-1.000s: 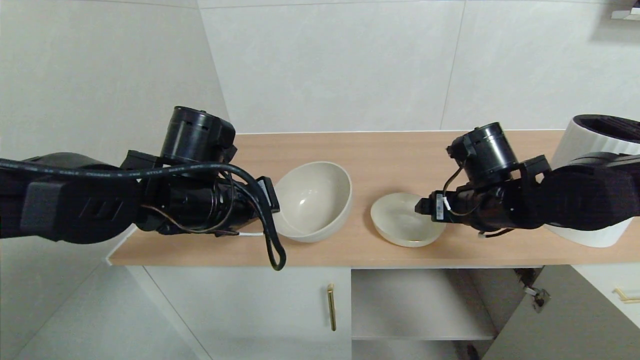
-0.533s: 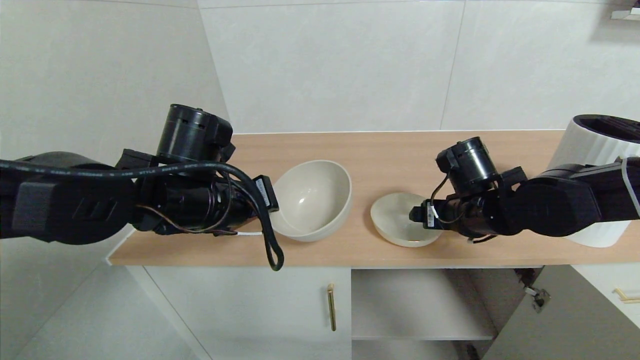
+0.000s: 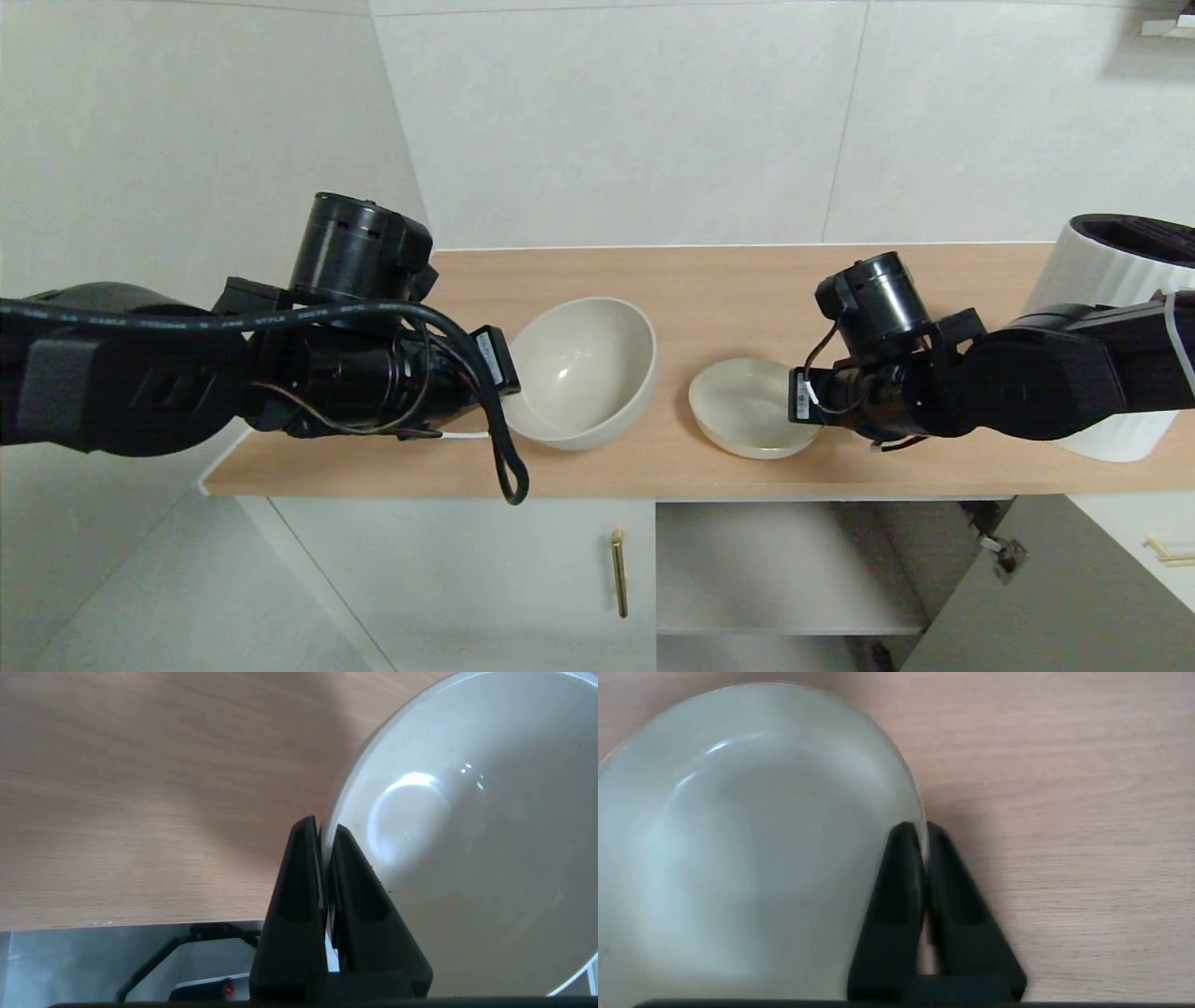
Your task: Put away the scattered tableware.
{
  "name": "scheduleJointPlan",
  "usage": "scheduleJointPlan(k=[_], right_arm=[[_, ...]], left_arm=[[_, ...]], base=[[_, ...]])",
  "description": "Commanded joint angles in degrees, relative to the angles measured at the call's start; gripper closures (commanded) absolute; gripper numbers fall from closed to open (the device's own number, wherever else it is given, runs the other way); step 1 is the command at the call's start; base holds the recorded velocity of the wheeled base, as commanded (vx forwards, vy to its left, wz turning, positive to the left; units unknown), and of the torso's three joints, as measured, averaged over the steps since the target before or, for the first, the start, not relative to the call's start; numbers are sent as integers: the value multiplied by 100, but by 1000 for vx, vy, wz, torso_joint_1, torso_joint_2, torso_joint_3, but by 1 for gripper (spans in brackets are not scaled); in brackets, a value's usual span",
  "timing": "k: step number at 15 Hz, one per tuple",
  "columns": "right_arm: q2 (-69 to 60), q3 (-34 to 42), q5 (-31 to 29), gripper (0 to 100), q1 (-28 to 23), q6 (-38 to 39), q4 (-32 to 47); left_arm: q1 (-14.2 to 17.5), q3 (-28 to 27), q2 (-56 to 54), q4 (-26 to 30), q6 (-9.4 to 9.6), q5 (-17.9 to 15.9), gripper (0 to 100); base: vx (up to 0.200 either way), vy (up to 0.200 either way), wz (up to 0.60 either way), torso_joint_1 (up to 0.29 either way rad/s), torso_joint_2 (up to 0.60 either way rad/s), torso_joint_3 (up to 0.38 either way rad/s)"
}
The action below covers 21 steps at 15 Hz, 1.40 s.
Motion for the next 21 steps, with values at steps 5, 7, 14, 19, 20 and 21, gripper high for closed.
scheduleJointPlan(k=[5,7,14,19,20,21], right_arm=[[-1035,183,798,100,-105,-21,259],[-1659,253,1554,100,-149,-47,883],[-2854,1387,1906,100,-211,-407,1138],[-2942,1765,1976,100,-202,-486,1059],[-2924,1765,1967,100,-202,-486,1059],[-2916,1765,1976,100,-202,-486,1059]], left_arm=[[0,88,-443,8,6,-10,100],[0,299,-970,-1,67,-19,100],[-9,1318,-2333,-1,463,-555,100],[-185,1520,-1840,-1,665,-546,100],[-211,1538,-1797,-1,665,-537,100],[-220,1547,-1779,-1,665,-546,100]], base=[[0,0,0,0,0,0],[0,0,0,0,0,0],[0,0,0,0,0,0],[0,0,0,0,0,0],[0,0,0,0,0,0],[-200,0,0,7,2,12]])
